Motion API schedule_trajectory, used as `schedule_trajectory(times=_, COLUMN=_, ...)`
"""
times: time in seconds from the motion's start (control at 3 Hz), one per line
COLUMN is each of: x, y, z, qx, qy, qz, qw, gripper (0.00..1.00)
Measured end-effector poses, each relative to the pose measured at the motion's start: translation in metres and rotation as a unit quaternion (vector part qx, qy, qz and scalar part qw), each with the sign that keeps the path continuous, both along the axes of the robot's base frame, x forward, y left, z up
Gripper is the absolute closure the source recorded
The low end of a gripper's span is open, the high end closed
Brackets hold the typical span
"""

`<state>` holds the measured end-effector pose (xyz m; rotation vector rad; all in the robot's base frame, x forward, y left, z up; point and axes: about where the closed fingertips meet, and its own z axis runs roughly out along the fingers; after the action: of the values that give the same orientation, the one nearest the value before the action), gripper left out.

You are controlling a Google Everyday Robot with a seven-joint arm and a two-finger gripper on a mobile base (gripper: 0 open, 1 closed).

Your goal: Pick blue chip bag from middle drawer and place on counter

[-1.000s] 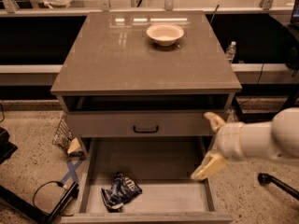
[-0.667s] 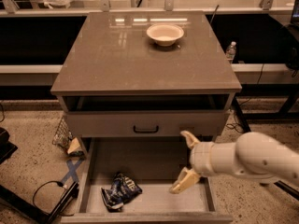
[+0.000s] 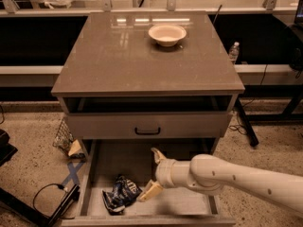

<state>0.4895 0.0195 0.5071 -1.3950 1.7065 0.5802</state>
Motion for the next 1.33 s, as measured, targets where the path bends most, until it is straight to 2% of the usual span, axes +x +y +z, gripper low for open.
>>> schedule_trajectory(times=0.33, x=0.003, y=0.036, z=-0.045, qx=0.004, qy=0.007, qz=0.015, qw=0.9998, gripper=0.00)
schedule_trajectory(times=0.67, x=-0.002, y=0.069, z=-0.077, qx=-0.005, qy=0.018, qz=0.047, qw=0.9987, gripper=0.00)
schedule_trajectory(times=1.0, x=-0.012, y=0.091, z=-0.101, qx=-0.012, qy=0.030, qz=0.072, qw=0.9969, gripper=0.18)
schedule_trajectory(times=1.33, x=-0.014, y=0.104, z=-0.110, qx=-0.008, qy=0.035, qz=0.082, qw=0.9960, gripper=0.41)
